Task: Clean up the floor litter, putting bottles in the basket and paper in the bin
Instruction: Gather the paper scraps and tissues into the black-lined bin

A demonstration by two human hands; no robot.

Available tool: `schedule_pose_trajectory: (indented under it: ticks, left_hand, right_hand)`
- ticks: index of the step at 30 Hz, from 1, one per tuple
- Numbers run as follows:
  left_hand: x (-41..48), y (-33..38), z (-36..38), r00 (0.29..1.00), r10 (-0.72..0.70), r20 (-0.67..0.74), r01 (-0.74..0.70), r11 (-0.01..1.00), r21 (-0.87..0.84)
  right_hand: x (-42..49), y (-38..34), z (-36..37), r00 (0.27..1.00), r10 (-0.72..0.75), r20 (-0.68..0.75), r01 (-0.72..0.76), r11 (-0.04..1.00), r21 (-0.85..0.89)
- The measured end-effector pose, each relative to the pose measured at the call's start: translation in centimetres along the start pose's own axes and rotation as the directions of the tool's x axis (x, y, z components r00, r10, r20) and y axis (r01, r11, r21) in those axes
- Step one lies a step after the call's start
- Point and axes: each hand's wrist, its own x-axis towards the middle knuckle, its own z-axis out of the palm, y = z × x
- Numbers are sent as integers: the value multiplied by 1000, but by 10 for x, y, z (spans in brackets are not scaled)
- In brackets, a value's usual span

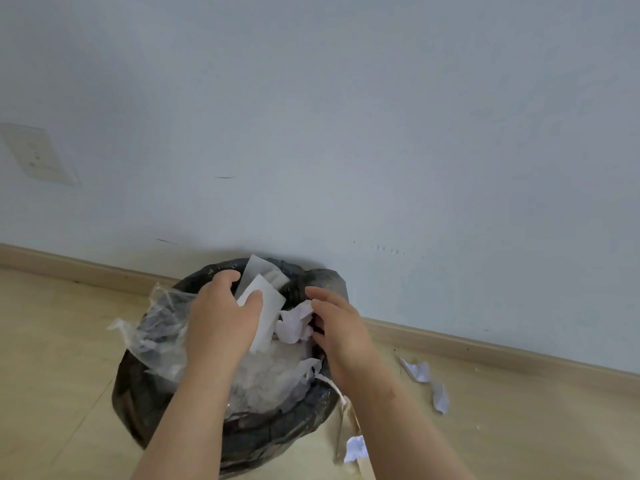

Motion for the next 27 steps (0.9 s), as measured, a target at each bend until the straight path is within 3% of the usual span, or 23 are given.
schedule_pose_trajectory:
  ticks: [8, 14, 16, 19, 21, 24, 27]
  left_hand:
    - [-19, 36, 35, 961, 275, -13, -275, 961, 42]
    - [-63, 61, 84, 874, 470, 121, -441, 874, -205]
    - [-78, 62, 109, 840, 473, 265, -395, 869, -298]
    - [-99, 36, 153, 777, 288, 560, -111, 938, -328]
    - [-109, 0, 178, 769, 190, 610, -115, 980, -160]
    - [-118, -46, 196, 763, 136, 632, -284, 949, 139]
    - [-124, -74, 197, 755, 132, 642, -419, 850, 319]
  right_hand:
    - [-13, -12, -55, 979, -120, -165, 133, 989, 69]
    - [-25, 30, -122, 938, -30, -345, 58, 996, 73]
    - [-27, 52, -141, 925, -5, -380, 13, 1000, 18]
    - [-34, 93, -160, 920, 38, -389, -117, 977, -181]
    - [-41, 124, -165, 953, 17, -302, -150, 895, -421]
    - [-52, 169, -163, 993, 15, -118, -103, 600, -793]
    - [-65, 202, -158, 996, 90, 13, -30, 457, -889]
